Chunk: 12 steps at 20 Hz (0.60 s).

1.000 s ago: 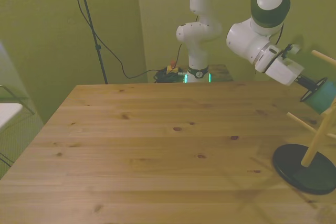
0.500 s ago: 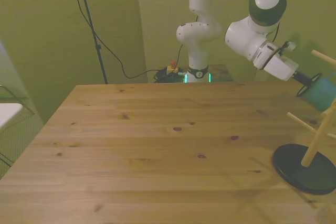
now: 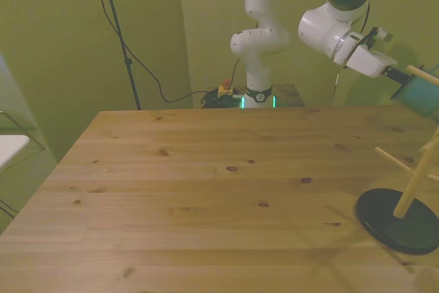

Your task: Unload the mug

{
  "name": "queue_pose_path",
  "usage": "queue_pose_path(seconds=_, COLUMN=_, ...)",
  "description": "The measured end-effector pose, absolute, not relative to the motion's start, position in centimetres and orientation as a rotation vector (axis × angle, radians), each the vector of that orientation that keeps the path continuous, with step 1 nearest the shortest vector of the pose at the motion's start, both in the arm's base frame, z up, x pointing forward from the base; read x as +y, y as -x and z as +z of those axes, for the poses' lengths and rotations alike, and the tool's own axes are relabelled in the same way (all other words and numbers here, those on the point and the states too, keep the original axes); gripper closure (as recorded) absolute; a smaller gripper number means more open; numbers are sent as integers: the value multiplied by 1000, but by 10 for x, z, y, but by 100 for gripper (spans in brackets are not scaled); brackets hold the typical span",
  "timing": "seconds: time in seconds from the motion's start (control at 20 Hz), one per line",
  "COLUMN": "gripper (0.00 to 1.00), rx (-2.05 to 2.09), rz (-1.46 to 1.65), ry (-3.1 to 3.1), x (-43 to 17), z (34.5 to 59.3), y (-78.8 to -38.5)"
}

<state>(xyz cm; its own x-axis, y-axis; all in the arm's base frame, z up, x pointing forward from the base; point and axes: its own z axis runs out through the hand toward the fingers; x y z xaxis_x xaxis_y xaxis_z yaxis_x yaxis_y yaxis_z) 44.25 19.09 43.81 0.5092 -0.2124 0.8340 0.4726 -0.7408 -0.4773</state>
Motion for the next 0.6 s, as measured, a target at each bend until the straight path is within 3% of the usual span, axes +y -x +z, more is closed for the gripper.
queue_pose_path(seconds=0.6, gripper=100, rx=52, rz=-1300, ry=2195, x=181, z=480, y=-403)
